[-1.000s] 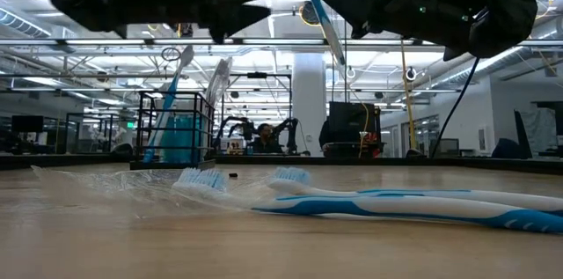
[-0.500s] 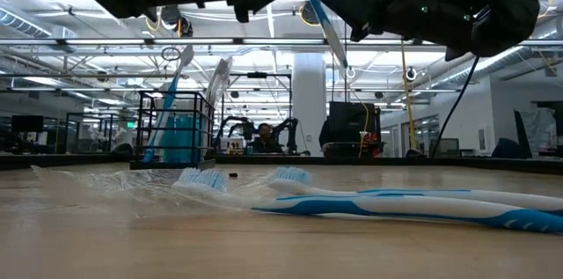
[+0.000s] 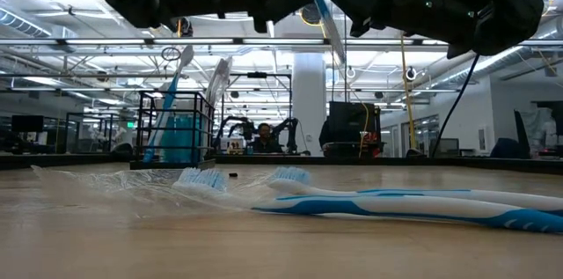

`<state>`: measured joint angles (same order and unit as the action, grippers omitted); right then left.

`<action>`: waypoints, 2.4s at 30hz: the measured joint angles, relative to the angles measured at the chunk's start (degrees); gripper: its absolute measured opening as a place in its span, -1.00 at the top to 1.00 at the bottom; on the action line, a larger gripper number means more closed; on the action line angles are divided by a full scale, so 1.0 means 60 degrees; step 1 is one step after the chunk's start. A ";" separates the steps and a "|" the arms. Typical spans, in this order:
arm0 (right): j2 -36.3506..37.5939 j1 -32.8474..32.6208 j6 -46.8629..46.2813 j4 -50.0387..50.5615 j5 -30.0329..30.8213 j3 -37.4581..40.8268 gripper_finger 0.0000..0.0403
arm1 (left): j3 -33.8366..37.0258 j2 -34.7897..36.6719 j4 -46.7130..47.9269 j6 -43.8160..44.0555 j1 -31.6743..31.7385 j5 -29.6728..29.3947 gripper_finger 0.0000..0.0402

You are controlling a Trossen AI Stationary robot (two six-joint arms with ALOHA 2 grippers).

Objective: Pick & Place toothbrushing station
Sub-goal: Put the blue toothbrush into the black organizer

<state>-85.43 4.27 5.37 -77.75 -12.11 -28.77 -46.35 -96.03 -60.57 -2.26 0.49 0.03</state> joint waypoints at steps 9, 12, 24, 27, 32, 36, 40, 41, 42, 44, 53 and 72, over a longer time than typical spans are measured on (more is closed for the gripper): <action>0.0000 0.0000 0.0136 0.0150 0.0002 0.0000 1.00 | -0.0277 -0.0184 0.0017 -0.0064 -0.0007 0.0074 -0.34; 0.0000 0.0000 0.0192 0.0193 0.0002 0.0000 1.00 | -0.0277 -0.0156 -0.0016 -0.0150 -0.0007 0.0074 -0.34; 0.0000 0.0036 0.0232 0.0210 0.0049 0.0022 1.00 | -0.0277 -0.0102 0.0095 -0.0812 -0.0371 0.0086 -0.34; 0.0000 0.0040 0.0230 0.0203 0.0050 0.0023 1.00 | -0.0277 -0.0102 0.0077 -0.0948 -0.0472 0.0096 -0.34; 0.0000 0.0040 0.0229 0.0206 0.0050 0.0025 1.00 | -0.0277 -0.0102 0.0080 -0.1079 -0.0488 0.0053 -0.34; 0.0000 0.0040 0.0228 0.0206 0.0050 0.0025 1.00 | -0.0277 -0.0102 0.0083 -0.1099 -0.0484 -0.0014 -0.33; 0.0000 0.0040 0.0227 0.0206 0.0050 0.0025 1.00 | -0.0277 -0.0102 0.0083 -0.1101 -0.0484 -0.0054 -0.22; 0.0000 0.0040 0.0228 0.0206 0.0050 0.0025 1.00 | -0.0277 -0.0102 0.0083 -0.1101 -0.0481 -0.0054 -0.17; 0.0000 0.0039 0.0225 0.0206 0.0050 0.0028 1.00 | -0.0277 -0.0102 0.0080 -0.1101 -0.0481 -0.0039 -0.12; 0.0000 0.0040 0.0221 0.0206 0.0050 0.0029 1.00 | -0.0277 -0.0101 0.0082 -0.1097 -0.0481 -0.0017 0.00; 0.0000 0.0039 0.0217 0.0206 0.0044 0.0029 1.00 | -0.0277 -0.0102 0.0080 -0.1015 -0.0481 -0.0010 0.43; 0.0000 0.0036 0.0217 0.0214 0.0043 0.0029 1.00 | -0.0273 -0.0101 0.0061 -0.0296 -0.0481 -0.0086 0.56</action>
<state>-85.43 4.49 6.68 -76.47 -11.86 -28.60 -47.99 -96.63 -60.20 -4.04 -2.39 -0.49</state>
